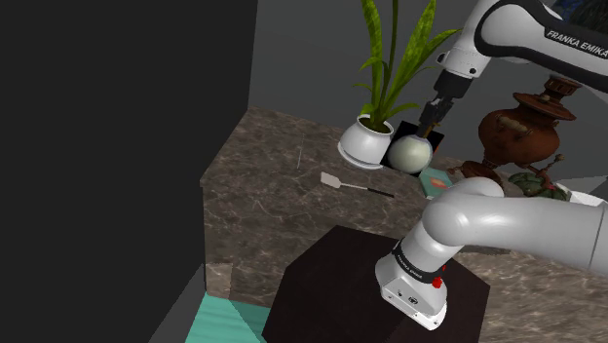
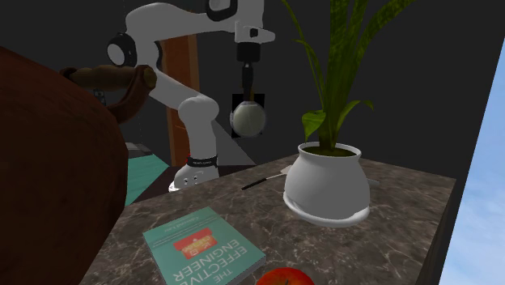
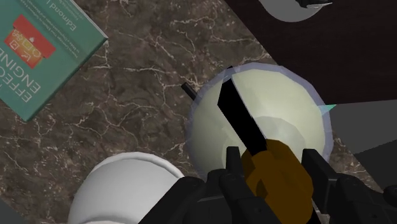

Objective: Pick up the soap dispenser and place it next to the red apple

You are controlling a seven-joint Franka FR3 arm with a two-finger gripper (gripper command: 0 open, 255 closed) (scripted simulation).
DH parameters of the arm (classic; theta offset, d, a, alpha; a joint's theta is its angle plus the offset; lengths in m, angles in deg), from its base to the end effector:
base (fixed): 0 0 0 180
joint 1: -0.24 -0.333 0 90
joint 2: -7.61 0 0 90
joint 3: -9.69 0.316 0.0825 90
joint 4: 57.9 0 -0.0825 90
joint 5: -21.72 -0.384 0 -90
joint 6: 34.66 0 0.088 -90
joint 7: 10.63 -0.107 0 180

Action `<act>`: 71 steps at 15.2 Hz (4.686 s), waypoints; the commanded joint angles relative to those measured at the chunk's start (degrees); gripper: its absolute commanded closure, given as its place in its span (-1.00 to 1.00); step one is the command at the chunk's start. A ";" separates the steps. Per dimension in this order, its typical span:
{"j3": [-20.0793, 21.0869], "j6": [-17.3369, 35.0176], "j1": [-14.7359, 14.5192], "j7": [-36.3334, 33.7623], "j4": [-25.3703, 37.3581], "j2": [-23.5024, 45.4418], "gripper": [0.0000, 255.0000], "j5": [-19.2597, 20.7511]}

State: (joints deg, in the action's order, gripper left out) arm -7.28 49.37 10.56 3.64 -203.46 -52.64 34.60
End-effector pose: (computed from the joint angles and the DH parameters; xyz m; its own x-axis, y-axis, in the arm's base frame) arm 0.1927 -0.1545 0.5505 0.9950 -0.0937 -0.0345 -0.0951 -0.9946 -0.0416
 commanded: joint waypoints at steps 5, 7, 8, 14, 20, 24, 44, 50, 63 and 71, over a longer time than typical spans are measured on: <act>0.98 -3.68 -0.60 0.04 5.51 1.82 1.00 -1.03; 1.25 -4.89 -0.77 0.09 7.37 2.47 1.00 -1.32; 1.37 -5.50 -0.85 0.11 8.32 2.81 1.00 -1.46; 0.57 -7.82 -1.33 1.36 14.03 6.02 1.00 -1.17; -7.71 -4.03 -2.55 8.13 20.92 15.25 1.00 2.97; -13.52 -1.78 -4.03 12.97 26.76 22.22 1.00 4.18; -41.66 -6.60 10.78 53.57 80.11 86.13 1.00 -34.15; -41.37 -2.31 9.46 53.77 75.35 85.74 1.00 -33.53; -42.17 9.08 4.20 53.90 61.61 83.58 1.00 -31.93; -41.90 15.13 2.88 54.44 55.38 83.80 1.00 -32.37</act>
State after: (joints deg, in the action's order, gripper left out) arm -49.24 63.82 13.56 58.03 -147.48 31.10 2.33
